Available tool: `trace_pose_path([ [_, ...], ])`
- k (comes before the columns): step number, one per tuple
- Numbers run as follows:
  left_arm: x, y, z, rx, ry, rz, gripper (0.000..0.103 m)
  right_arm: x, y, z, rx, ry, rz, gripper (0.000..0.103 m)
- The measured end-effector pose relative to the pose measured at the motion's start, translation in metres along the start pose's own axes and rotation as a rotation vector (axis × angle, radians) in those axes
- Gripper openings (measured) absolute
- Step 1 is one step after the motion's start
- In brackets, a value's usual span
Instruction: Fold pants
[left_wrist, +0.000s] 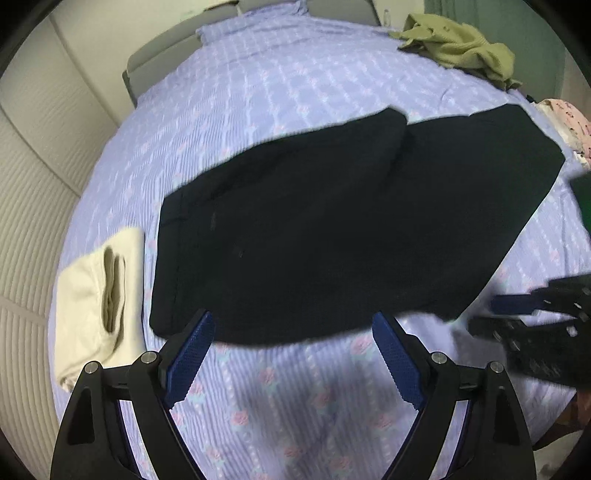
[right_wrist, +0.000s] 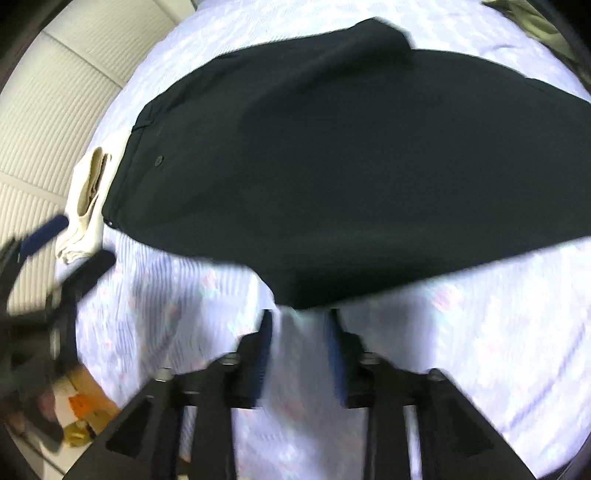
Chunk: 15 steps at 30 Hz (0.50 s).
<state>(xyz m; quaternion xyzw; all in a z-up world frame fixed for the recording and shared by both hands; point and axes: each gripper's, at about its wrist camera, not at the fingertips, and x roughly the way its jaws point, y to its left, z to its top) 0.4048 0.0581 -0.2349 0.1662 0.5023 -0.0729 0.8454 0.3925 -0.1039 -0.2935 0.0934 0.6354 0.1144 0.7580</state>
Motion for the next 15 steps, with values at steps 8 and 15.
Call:
trace_pose_path([
  [8, -0.036, -0.072, 0.041, -0.061, -0.066, -0.022, 0.088, -0.107, -0.131, -0.024, 0.151, -0.192, -0.112, 0.055],
  [15, -0.055, -0.177, 0.084, -0.077, -0.126, -0.025, 0.089, -0.186, -0.288, -0.013, 0.307, -0.362, -0.211, 0.058],
])
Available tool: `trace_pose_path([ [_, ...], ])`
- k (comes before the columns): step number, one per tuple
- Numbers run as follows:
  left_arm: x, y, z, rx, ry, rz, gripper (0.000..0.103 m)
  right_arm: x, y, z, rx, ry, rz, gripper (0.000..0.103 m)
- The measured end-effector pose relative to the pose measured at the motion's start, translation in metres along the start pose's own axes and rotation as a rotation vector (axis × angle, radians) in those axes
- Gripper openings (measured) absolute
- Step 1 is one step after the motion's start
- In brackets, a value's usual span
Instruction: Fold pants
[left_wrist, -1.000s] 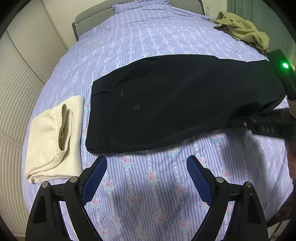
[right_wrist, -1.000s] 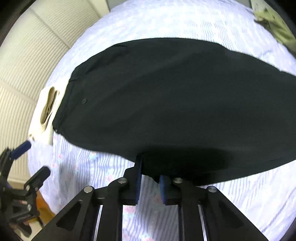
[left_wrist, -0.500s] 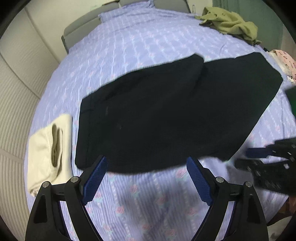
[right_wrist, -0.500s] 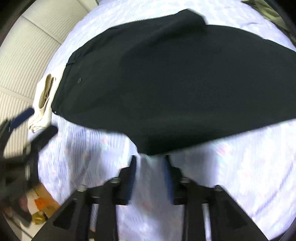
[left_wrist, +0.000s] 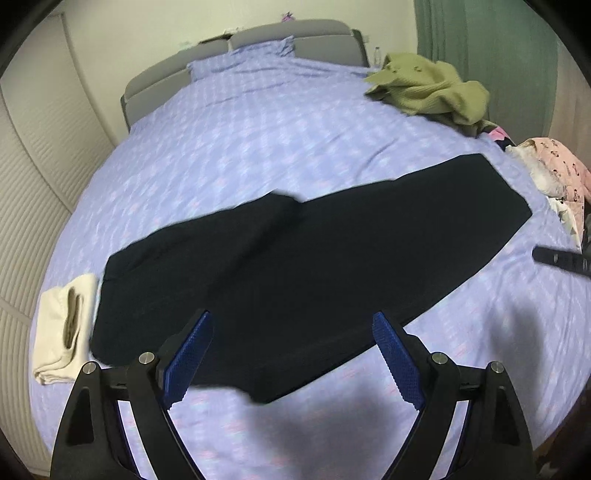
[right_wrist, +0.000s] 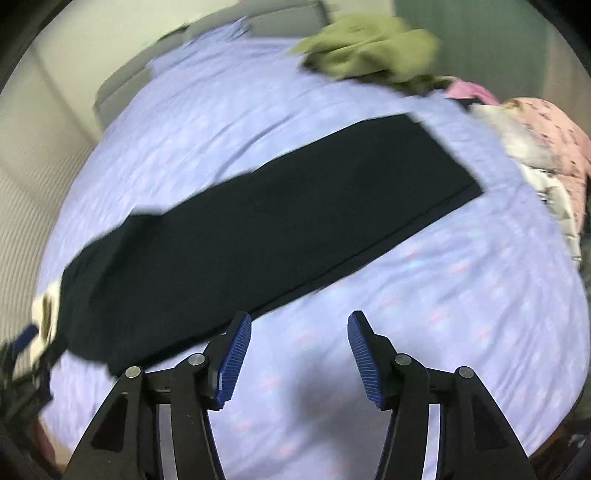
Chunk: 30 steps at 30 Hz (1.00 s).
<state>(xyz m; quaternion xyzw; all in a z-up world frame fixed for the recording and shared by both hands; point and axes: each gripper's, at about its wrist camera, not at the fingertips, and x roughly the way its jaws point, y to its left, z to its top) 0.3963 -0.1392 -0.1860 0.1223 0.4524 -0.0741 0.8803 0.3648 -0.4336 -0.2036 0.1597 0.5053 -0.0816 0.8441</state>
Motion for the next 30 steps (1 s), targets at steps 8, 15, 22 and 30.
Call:
trace_pose_path([
  [8, 0.039, -0.128, 0.046, 0.064, 0.011, -0.004, 0.09, 0.043, -0.12, 0.072, 0.048, -0.076, -0.064, 0.06],
  [15, 0.083, -0.209, 0.088, 0.092, 0.016, 0.007, 0.09, 0.105, -0.202, 0.122, 0.147, -0.067, 0.009, 0.059],
  [22, 0.092, -0.247, 0.11, 0.071, 0.013, -0.01, 0.09, 0.151, -0.243, 0.141, 0.261, -0.017, 0.106, 0.055],
  [30, 0.09, -0.267, 0.106, 0.114, 0.02, -0.001, 0.09, 0.175, -0.248, 0.15, 0.286, 0.007, 0.063, 0.014],
])
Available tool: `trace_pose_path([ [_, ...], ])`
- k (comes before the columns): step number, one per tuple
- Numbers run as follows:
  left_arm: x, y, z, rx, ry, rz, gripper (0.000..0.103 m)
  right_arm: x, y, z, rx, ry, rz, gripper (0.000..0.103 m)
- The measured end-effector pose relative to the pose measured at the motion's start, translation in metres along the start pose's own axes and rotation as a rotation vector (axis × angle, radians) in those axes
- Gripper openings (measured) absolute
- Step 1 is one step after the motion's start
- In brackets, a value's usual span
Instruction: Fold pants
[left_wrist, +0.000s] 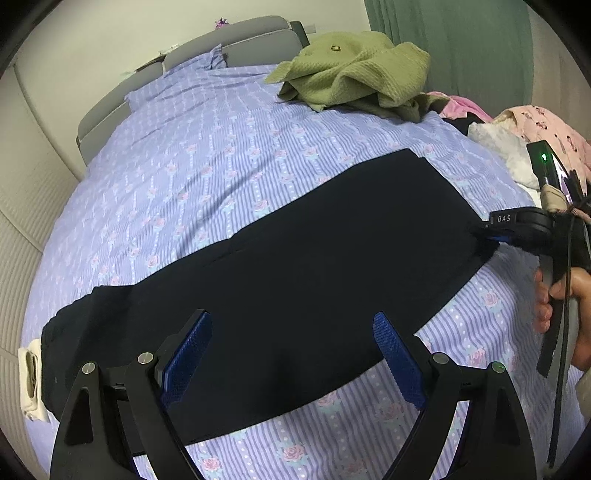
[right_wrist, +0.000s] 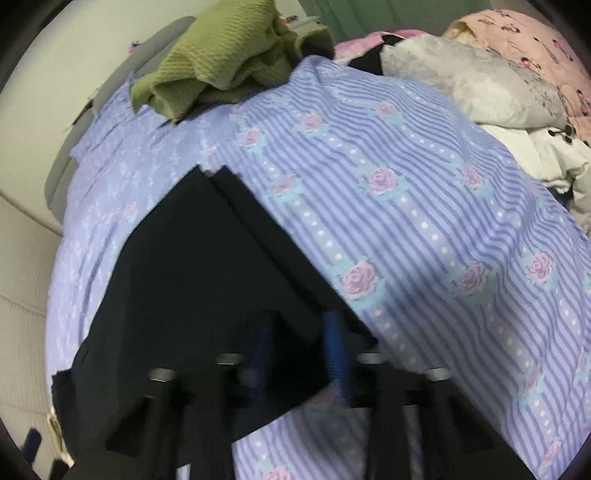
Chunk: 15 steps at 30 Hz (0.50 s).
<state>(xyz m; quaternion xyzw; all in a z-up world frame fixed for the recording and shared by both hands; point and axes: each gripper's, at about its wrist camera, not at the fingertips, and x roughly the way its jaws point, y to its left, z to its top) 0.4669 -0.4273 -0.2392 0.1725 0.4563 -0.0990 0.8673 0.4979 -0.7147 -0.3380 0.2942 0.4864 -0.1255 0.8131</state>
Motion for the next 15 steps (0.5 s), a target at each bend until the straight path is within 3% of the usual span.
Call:
trace_pose_path([
  [2, 0.0, -0.001, -0.002, -0.007, 0.01, -0.009, 0.09, -0.005, -0.003, -0.001, 0.004, -0.004, 0.003, 0.008],
  [5, -0.001, 0.0, -0.004, -0.014, 0.011, -0.023, 0.09, -0.029, -0.01, -0.008, 0.021, -0.079, 0.004, 0.007],
  [9, 0.003, -0.003, -0.002, -0.008, 0.025, -0.025, 0.09, -0.013, -0.013, -0.014, -0.028, -0.021, -0.043, 0.007],
  [11, 0.001, -0.003, -0.001, -0.005, 0.017, -0.027, 0.09, -0.015, -0.01, -0.014, -0.072, -0.032, -0.043, 0.008],
  [13, 0.001, -0.002, -0.001, -0.005, 0.016, -0.027, 0.09, -0.021, -0.012, -0.013, -0.069, -0.033, -0.028, 0.022],
  [14, 0.002, -0.002, -0.001, -0.009, 0.018, -0.025, 0.09, -0.023, -0.013, -0.013, -0.061, -0.034, -0.024, 0.048],
  [15, 0.001, -0.001, -0.002, -0.013, 0.02, -0.026, 0.09, -0.024, -0.016, -0.012, -0.048, -0.049, -0.016, 0.064],
])
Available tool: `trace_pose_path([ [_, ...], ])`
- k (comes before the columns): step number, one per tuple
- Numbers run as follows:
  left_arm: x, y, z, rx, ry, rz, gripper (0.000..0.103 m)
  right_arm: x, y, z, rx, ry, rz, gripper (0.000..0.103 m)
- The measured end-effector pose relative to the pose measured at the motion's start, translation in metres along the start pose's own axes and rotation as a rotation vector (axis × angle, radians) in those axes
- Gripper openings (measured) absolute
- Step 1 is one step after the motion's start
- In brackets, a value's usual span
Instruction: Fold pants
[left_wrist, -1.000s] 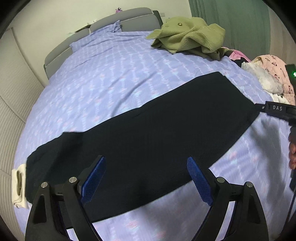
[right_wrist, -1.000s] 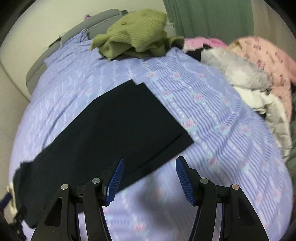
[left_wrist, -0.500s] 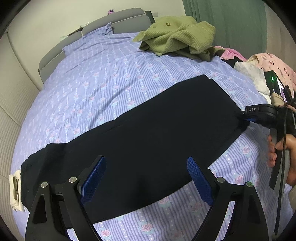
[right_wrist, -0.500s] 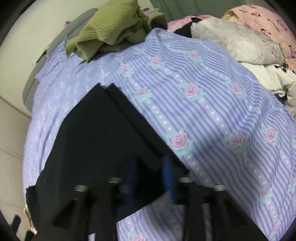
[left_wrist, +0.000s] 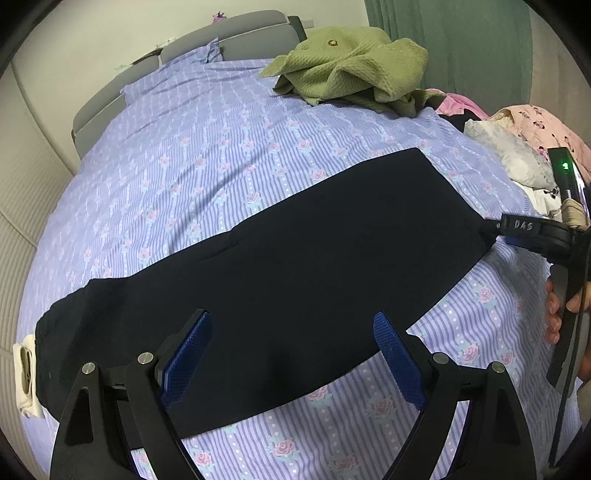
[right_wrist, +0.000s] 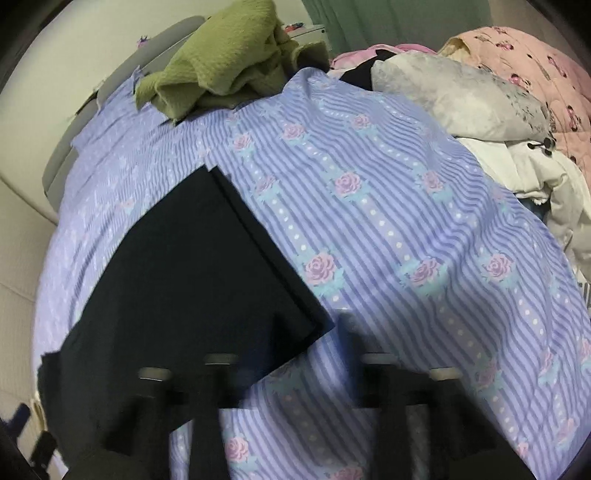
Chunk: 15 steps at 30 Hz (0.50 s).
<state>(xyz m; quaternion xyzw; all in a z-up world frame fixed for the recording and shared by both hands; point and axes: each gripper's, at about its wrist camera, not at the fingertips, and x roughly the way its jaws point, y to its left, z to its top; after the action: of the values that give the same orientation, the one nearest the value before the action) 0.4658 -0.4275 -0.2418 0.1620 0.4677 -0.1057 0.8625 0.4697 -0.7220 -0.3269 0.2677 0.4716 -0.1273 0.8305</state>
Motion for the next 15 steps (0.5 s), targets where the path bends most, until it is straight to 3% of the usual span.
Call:
trace_pose_path([
  [10, 0.005, -0.003, -0.007, 0.004, 0.032, 0.0, 0.09, 0.035, 0.01, 0.004, -0.051, 0.069, 0.05, 0.063],
  [12, 0.005, -0.002, -0.007, -0.007, 0.043, 0.0, 0.09, 0.039, 0.015, 0.007, -0.088, 0.084, 0.036, 0.036],
  [14, 0.001, -0.002, -0.007, -0.016, 0.047, -0.009, 0.09, 0.033, 0.022, 0.01, -0.092, 0.102, 0.035, 0.023],
  [15, -0.003, -0.002, -0.007, -0.019, 0.046, -0.015, 0.09, 0.022, 0.028, 0.011, -0.11, 0.086, 0.013, 0.021],
])
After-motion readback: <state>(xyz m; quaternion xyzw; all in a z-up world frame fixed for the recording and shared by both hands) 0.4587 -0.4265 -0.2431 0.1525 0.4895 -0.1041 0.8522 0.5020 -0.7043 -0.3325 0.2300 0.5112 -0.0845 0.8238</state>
